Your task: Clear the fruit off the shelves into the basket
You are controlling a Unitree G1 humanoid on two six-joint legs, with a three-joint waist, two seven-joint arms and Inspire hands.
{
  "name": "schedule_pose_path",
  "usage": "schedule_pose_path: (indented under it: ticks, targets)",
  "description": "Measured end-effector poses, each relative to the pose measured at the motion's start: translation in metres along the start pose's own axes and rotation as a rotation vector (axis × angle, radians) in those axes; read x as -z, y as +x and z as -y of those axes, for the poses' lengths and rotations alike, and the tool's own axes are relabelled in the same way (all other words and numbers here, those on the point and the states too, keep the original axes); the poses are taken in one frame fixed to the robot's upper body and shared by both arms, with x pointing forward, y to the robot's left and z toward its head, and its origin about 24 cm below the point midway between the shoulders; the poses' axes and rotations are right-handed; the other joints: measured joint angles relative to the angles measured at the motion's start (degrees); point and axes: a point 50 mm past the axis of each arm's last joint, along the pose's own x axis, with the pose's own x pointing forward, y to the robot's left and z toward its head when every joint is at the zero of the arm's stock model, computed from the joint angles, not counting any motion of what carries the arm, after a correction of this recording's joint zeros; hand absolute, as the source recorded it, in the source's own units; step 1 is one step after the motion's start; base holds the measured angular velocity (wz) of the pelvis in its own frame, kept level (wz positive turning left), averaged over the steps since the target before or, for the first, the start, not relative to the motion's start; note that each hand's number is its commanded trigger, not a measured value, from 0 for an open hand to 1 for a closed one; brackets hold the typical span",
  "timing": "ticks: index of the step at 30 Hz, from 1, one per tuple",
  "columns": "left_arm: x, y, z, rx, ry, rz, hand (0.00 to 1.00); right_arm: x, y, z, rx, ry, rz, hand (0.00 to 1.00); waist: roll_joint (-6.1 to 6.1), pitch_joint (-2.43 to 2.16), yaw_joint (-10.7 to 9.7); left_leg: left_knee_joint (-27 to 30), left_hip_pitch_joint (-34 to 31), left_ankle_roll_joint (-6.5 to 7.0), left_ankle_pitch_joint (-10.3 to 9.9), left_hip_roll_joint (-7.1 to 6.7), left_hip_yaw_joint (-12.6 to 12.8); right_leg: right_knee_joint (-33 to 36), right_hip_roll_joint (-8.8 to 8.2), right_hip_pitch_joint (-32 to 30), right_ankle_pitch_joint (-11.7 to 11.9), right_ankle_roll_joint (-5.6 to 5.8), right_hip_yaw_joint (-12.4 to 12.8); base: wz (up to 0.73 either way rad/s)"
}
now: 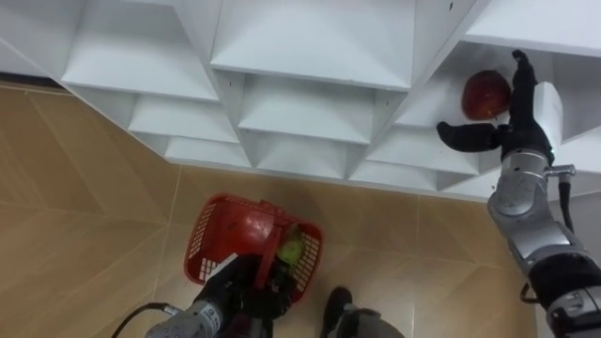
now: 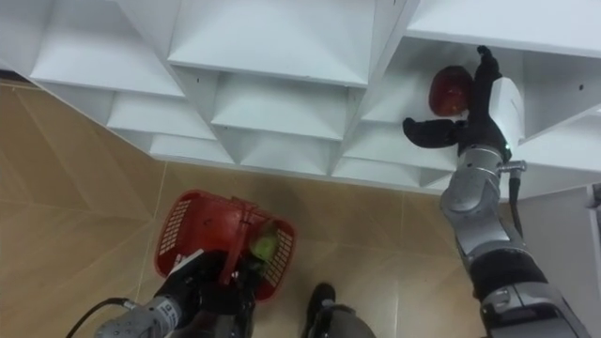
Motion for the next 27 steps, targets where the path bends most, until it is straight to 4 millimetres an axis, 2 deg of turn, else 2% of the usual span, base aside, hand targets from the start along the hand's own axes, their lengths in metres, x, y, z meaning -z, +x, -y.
schedule_pose_path:
  ticks: [19, 27]
  targets:
    - [-0.0017, 0.0009, 0.0008, 0.004, 0.005, 0.001, 1.0, -0.0001, 0.0008, 0.0002, -0.061, 0.005, -0.002, 0.0, 0.22, -0.03, 0.01, 0.21, -0.8, 0.0, -0.01, -0.01, 0.03, 0.93, -0.08, -0.86, -0.01, -0.01, 0.13, 0.0]
    - [-0.0025, 0.0013, 0.0027, 0.014, 0.015, 0.003, 1.0, 0.0056, -0.0027, -0.0077, -0.144, -0.014, -0.023, 0.0, 0.34, -0.01, 0.36, 0.5, -0.9, 0.04, 0.22, 0.07, 0.04, 1.32, -0.17, -0.92, 0.09, -0.18, 0.0, 0.0]
